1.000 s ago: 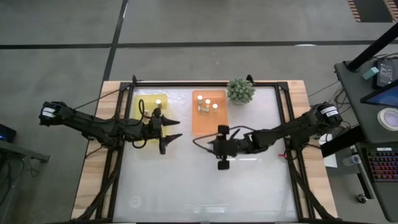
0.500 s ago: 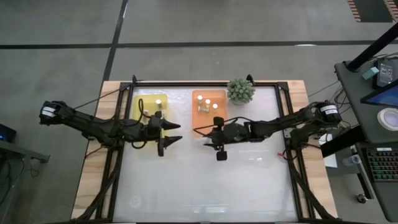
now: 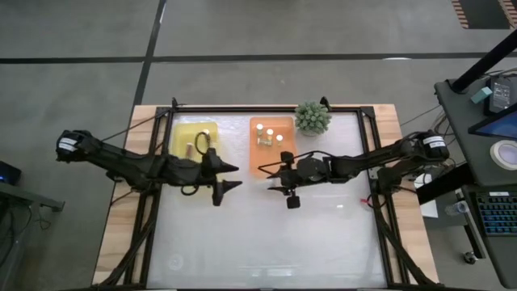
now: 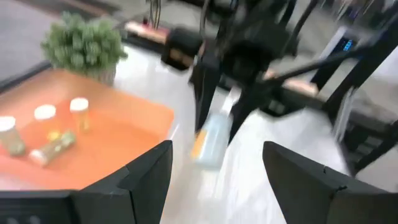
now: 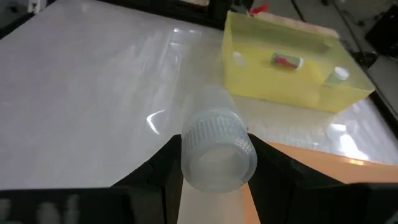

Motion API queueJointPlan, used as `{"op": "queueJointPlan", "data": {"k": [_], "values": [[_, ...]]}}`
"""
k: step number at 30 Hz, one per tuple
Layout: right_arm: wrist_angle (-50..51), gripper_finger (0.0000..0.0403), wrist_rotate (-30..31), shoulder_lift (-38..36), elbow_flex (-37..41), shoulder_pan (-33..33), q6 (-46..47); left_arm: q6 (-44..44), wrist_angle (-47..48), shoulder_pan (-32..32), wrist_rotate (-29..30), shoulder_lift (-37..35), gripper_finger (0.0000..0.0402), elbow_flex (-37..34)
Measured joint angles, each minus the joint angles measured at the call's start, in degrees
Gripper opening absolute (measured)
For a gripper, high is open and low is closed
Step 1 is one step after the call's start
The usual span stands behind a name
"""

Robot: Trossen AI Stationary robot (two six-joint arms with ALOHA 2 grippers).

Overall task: Pick and place medicine bottles into bin by pill shape (circle, oval)
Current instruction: Put the white capsule bottle into the yellow bin

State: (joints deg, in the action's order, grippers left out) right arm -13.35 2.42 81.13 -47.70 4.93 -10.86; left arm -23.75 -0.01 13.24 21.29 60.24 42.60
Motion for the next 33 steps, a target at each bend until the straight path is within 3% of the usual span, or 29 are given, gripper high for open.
{"op": "queueJointPlan", "data": {"k": [9, 13, 25, 33], "values": [[4.09, 0.0137, -3.07, -0.44, 0.2, 0.02, -0.18, 0.07, 20.2, 0.06, -0.14, 11.25, 0.0235, 13.9], [4.38, 0.0137, -3.09, -0.44, 0.2, 0.02, -0.24, 1.67, 24.95, 0.06, -0.18, 15.59, 0.0235, 17.55], [4.01, 0.0137, -3.09, -0.44, 0.2, 0.02, 0.36, 9.35, 11.34, -0.02, -0.27, 25.93, 0.0235, 17.6], [3.76, 0.0137, -3.09, -0.44, 0.2, 0.02, 0.38, 9.58, 5.79, -0.11, -0.86, 29.71, 0.0235, 17.39]]}}
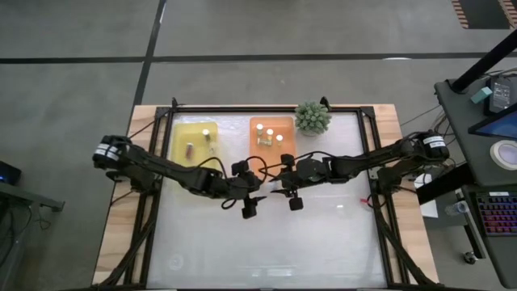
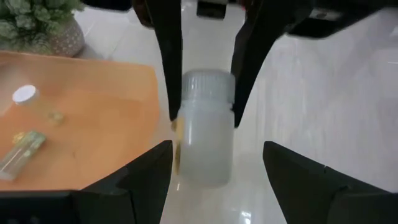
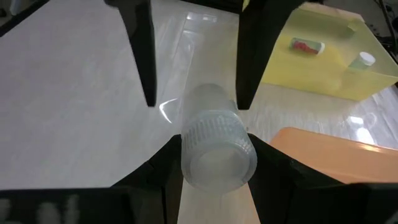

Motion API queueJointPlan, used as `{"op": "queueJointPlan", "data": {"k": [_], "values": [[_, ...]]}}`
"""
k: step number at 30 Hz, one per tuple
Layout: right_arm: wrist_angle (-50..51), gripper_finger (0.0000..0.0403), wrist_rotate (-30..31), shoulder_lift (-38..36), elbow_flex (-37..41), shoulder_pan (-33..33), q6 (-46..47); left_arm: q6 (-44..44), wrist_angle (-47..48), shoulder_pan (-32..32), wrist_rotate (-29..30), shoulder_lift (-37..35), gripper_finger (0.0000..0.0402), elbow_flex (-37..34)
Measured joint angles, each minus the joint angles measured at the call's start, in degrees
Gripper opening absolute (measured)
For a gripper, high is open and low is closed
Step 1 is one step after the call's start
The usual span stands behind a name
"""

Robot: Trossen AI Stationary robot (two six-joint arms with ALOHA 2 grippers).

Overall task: Pick and place medicine bottles into bin by pill shape (circle, oval)
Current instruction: Put the white capsule bottle into the yellow bin

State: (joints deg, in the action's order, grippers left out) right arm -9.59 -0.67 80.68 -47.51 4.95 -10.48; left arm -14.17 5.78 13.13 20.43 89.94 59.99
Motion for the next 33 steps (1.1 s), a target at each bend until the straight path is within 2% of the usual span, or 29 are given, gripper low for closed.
{"op": "queueJointPlan", "data": {"k": [24, 28, 33], "values": [[-1.91, 0.0137, 0.04, 0.0, -0.07, 0.0, 1.52, -0.09, -4.53, -0.74, 1.2, 0.79, 0.0234, -2.26], [-1.89, 0.0137, 0.04, 0.0, -0.07, 0.0, 1.51, -0.03, -4.48, -0.74, 1.22, 0.79, 0.0215, -2.26], [-1.87, 0.0137, 0.04, 0.0, -0.07, 0.0, 1.49, -0.01, -4.36, -0.74, 1.28, 0.79, 0.0174, -2.26]]}}
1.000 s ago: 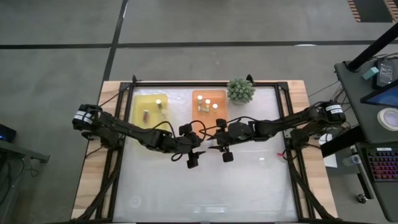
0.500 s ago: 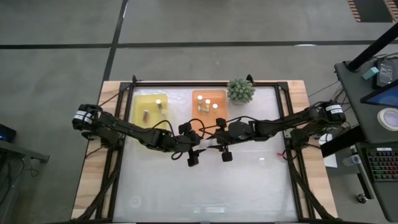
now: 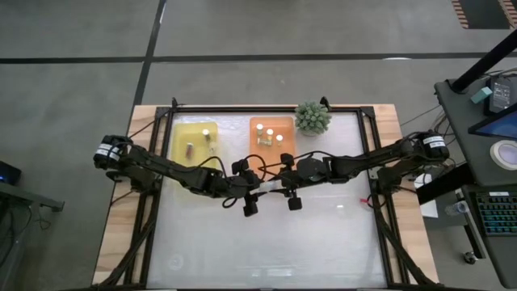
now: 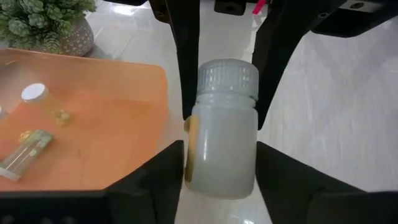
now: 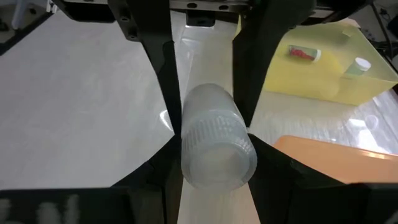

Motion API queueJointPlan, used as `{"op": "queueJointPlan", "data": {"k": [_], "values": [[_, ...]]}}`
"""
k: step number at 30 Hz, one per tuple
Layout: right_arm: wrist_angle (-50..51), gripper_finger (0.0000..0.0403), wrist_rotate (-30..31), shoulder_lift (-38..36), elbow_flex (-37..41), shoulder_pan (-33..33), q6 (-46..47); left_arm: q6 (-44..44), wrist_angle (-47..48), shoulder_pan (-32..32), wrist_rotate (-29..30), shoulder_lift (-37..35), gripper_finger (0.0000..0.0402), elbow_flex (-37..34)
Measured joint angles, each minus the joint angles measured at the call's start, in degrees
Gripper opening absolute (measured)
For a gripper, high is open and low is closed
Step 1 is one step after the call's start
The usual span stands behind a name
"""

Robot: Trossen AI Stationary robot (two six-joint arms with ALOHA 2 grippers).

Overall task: Pick and place medicine bottles into bin by pill shape (circle, oval)
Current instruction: Put the white capsule bottle into the yellow bin

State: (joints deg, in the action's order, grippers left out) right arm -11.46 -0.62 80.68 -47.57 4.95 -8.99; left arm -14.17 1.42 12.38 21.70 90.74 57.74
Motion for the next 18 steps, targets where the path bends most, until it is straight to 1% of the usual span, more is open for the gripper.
{"op": "queueJointPlan", "data": {"k": [3, 6, 13, 18], "values": [[0.02, 0.0137, -0.17, 0.0, 0.0, 0.0, 0.0, 0.34, 0.01, 0.0, -0.01, 0.0, 0.0149, 0.0], [0.01, 0.0144, -0.22, 0.0, 0.0, 0.0, 0.02, 0.39, -0.04, 0.05, -0.05, -0.02, 0.0134, 0.0], [0.03, 0.0173, 0.33, 0.0, 0.0, 0.0, 0.8, -0.02, 0.14, 0.0, 0.01, 0.0, 0.0131, 0.0], [0.74, 0.0205, 0.58, -0.56, 0.0, 0.0, 1.51, -0.03, 0.98, 0.0, 0.04, -0.1, 0.0131, 0.0]]}}
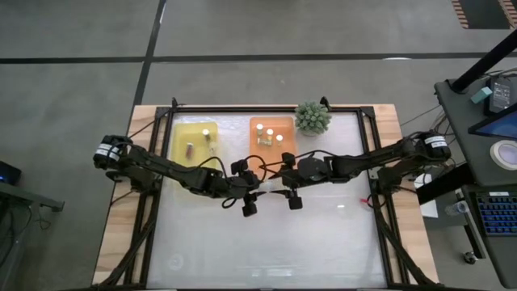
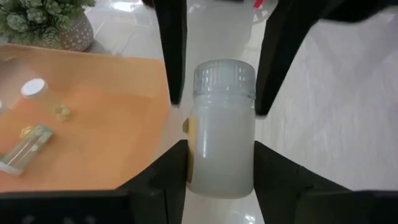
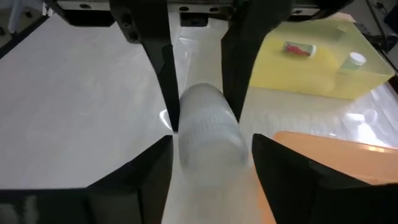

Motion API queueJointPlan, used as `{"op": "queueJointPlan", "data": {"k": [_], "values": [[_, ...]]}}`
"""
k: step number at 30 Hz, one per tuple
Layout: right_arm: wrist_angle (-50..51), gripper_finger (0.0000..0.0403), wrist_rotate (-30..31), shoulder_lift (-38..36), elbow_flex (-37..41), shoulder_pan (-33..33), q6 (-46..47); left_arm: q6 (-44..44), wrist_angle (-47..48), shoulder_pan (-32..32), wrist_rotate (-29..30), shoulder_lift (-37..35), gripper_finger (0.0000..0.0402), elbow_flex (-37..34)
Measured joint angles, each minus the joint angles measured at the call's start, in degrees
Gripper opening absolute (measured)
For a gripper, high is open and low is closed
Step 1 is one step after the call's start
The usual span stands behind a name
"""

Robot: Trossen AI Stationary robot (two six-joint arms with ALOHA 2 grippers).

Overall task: Pick and place medicine bottles into bin by pill shape (circle, oval)
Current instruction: Put the white capsule bottle into the yellow bin

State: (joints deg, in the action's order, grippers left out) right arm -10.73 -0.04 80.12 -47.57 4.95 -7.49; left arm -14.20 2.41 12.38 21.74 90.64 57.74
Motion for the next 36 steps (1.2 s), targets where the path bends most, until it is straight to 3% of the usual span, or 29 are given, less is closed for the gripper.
{"op": "queueJointPlan", "data": {"k": [4, 11, 21, 28, 36], "values": [[4.09, 0.023, 1.09, -3.13, 0.0, 0.0, 0.71, -0.47, 4.51, 0.0, 0.04, -1.33, 0.0131, 0.38], [16.11, 0.0251, 6.19, -12.27, 0.0, -0.02, 7.71, -5.03, 24.94, -1.54, 2.86, -7.32, 0.0131, 2.58], [17.97, 0.024, 6.21, -17.2, 2.78, 0.0, 9.85, -23.7, 55.39, -11.35, 8.07, -16.0, 0.0132, 1.31], [17.51, 0.0242, 6.23, -16.4, 2.89, -0.02, 9.03, -38.4, 63.1, -20.06, 8.36, -16.78, 0.0132, -0.85], [17.3, 0.0238, 6.23, -16.33, 2.86, -0.02, 8.74, -42.56, 62.47, -25.77, 6.79, -14.25, 0.0132, -5.36]]}}
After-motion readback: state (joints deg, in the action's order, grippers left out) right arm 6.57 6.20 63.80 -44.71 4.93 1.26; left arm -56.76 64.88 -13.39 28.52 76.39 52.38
